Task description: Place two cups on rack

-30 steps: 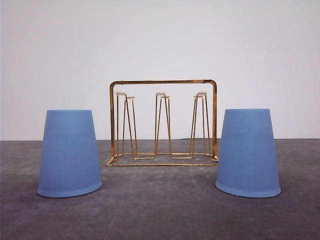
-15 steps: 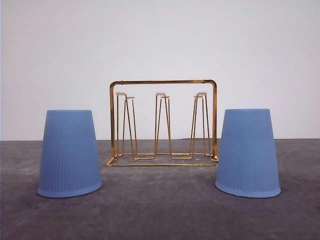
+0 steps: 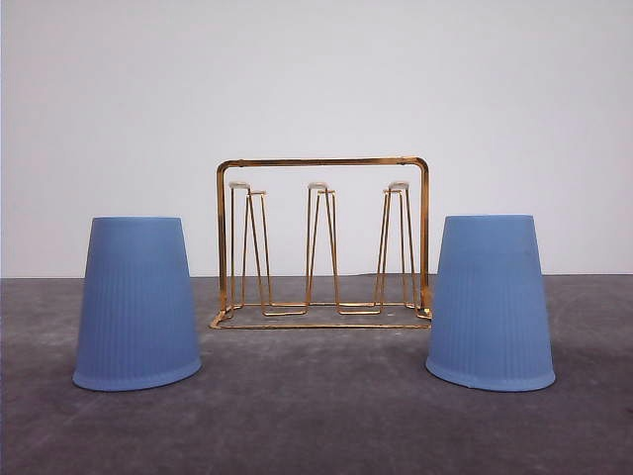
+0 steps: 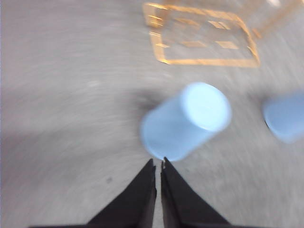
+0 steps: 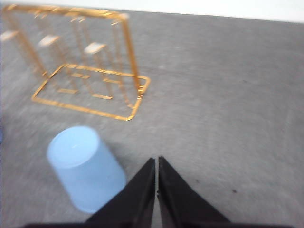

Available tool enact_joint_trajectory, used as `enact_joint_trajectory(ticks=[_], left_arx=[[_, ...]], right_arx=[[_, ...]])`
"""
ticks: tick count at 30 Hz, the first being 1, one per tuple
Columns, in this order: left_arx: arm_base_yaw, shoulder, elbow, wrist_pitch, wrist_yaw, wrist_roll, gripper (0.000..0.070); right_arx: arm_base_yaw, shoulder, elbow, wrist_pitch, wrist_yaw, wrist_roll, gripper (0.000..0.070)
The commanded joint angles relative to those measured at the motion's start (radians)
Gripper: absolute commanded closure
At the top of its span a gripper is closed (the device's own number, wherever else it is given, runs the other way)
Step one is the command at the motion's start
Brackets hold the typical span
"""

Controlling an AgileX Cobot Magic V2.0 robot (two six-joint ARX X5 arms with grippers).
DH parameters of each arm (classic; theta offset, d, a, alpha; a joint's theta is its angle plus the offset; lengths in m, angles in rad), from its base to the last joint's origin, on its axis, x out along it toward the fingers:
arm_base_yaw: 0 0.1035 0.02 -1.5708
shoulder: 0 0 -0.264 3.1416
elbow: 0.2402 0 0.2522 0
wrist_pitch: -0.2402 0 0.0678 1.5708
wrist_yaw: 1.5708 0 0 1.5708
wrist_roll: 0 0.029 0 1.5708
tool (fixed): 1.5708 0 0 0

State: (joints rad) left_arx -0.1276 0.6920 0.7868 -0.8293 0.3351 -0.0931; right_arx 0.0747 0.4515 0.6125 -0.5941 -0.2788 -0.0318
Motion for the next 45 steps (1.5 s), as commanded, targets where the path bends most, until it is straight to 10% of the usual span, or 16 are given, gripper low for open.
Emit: enact_joint_trajectory(ticks=[1,8,13,29,45], left_arx=[[-0.056,0.010,0.027,0.026,0.001,0.102,0.0697],[-0.245,0.041,0.029,0.050,-0.002,0.277,0.0691],[-0.281,0.041,0.029,0.068,-0.001,0.301,0.0255],[-0.343,0.322,0.039,0.223,-0.089,-0.051,0.0130],[-0.384,0.658,0.039,0.449,-0.240,-0.080,0.0121]], right_arx=[[0.035,0.008,0.009,0.009,0.015,-0.065,0.0692],[0.151,0.012,0.009,0.008,0.017,-0.091,0.0664],[0.172,0.012,0.009,0.015,0.018,-0.095,0.0136],[0.172,0.011,0.009,0.030,0.018,-0.081,0.0137],[0.172,0.011,0.009,0.049,0.018,-0.081,0.0137]])
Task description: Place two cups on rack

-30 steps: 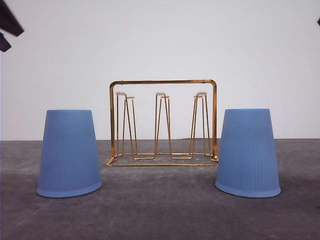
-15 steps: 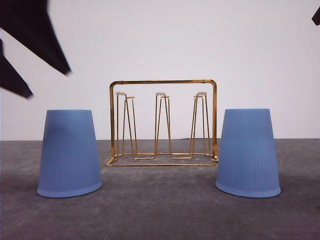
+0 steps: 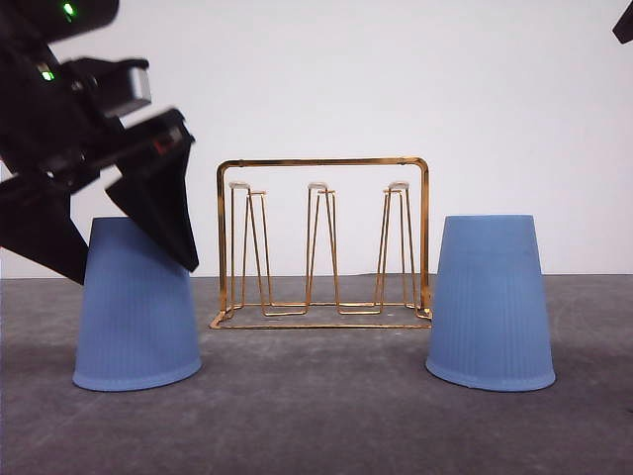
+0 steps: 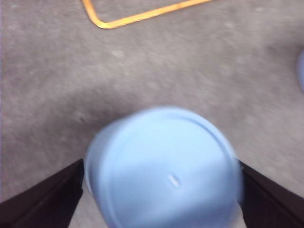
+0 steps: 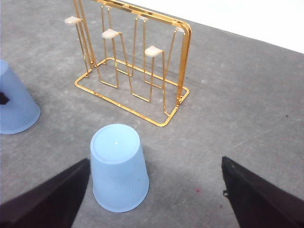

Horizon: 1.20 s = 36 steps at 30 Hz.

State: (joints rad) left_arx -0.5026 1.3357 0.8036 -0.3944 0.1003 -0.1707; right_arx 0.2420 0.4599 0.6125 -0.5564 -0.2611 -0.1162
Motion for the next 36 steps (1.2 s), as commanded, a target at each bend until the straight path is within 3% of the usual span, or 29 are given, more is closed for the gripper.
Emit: enact_joint_trajectory(ticks=[1,4,7,14,23,36], left_arx=[[-0.009,0.021,0.022,0.023,-0.005,-0.003,0.0143],[-0.010,0.024,0.022,0.029,-0.005,-0.003,0.0269],[-0.012,0.024,0.024,0.022,-0.004,-0.003,0.0324],[-0.012,0.024,0.125,-0.124,-0.006,-0.003,0.0325],[-0.012,0.040,0.424,-0.369,-0.078,0.001,0.0316],[0.014,0.260,0.798,-0.357,-0.138,0.009,0.0316]], right_arx=[[0.004,0.003,0.009,0.011,0.000,0.004,0.0137],[0.004,0.003,0.009,0.012,0.000,0.004,0.0137],[0.004,0.003,0.009,0.013,0.000,0.004,0.0137],[0.004,0.003,0.009,0.014,0.000,0.004,0.0137],[0.004,0.003,0.009,0.015,0.000,0.004,0.0137],[0.004,0.003,0.009,0.018,0.000,0.004,0.0137]])
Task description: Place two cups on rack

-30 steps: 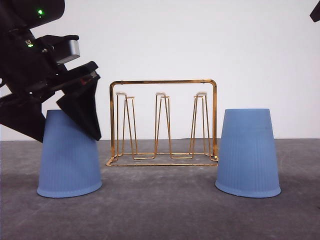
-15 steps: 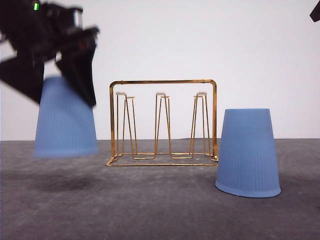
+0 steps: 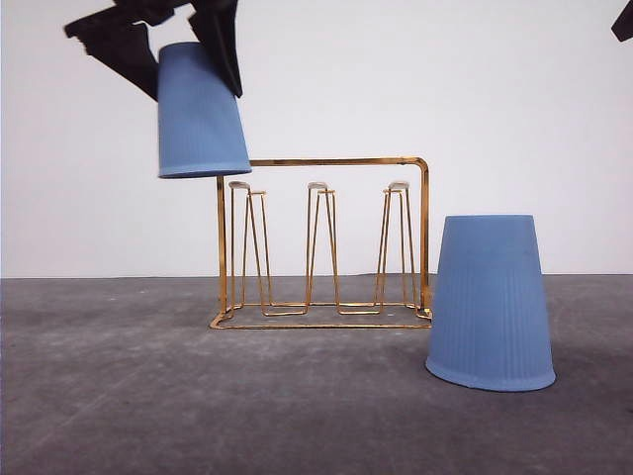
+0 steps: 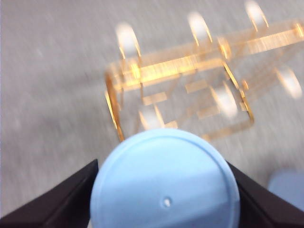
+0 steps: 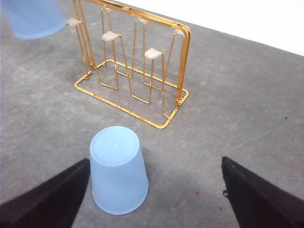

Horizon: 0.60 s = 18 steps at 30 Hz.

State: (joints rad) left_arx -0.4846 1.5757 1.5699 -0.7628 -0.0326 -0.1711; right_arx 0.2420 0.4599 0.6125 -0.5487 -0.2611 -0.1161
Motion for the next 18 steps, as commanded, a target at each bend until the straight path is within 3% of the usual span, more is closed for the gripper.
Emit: enact_joint_trajectory(ticks=[1,18], left_arx=[[-0.001,0.037,0.045,0.023,-0.005,0.010,0.0316],[0.001,0.283,0.056,0.086,-0.005,0.003,0.0303]], right_arx=[[0.004,0.003,0.009,0.010,0.000,0.004,0.0137],[0.004,0.003,0.009,0.010,0.000,0.004,0.0137]])
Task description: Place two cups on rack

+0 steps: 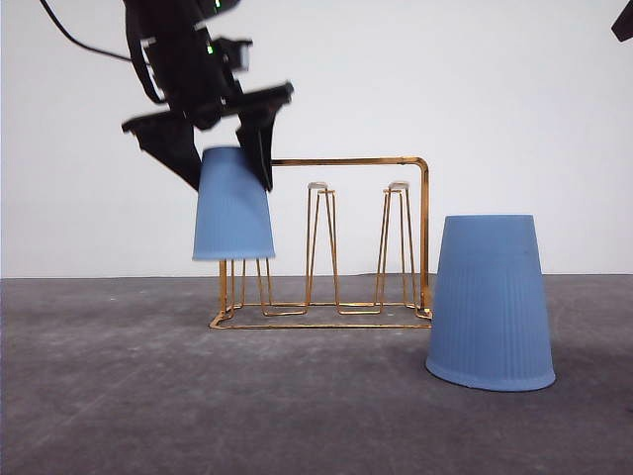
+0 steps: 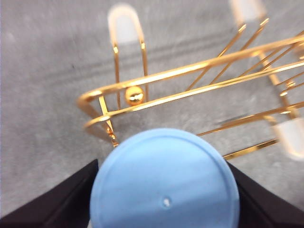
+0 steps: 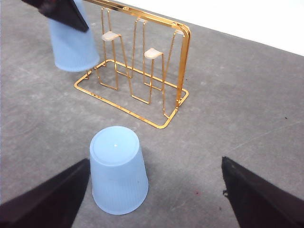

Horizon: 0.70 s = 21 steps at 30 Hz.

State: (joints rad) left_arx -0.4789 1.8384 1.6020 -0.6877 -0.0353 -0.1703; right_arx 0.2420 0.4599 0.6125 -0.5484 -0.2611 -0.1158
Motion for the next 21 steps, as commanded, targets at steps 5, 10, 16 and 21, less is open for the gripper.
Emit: enact_joint_trajectory(ticks=[5,10,16,21], left_arx=[[-0.005,0.046,0.024,0.010,0.001,0.001,0.0122],[-0.006,0.034,0.045,-0.042,0.012,0.004,0.0063],[0.004,0.016,0.197,-0.353,0.080,0.084,0.0102],[0.004,-0.034,0.242,-0.522,0.175,0.134,0.0202]], right_arx=[[0.004,0.003,0.009,0.010,0.000,0.003,0.0137],[0.004,0.003,0.009,0.010,0.000,0.003,0.0137],[0.004,0.003,0.009,0.009,0.000,0.033,0.0137],[0.005,0.007,0.009,0.008,-0.012,0.064,0.0137]])
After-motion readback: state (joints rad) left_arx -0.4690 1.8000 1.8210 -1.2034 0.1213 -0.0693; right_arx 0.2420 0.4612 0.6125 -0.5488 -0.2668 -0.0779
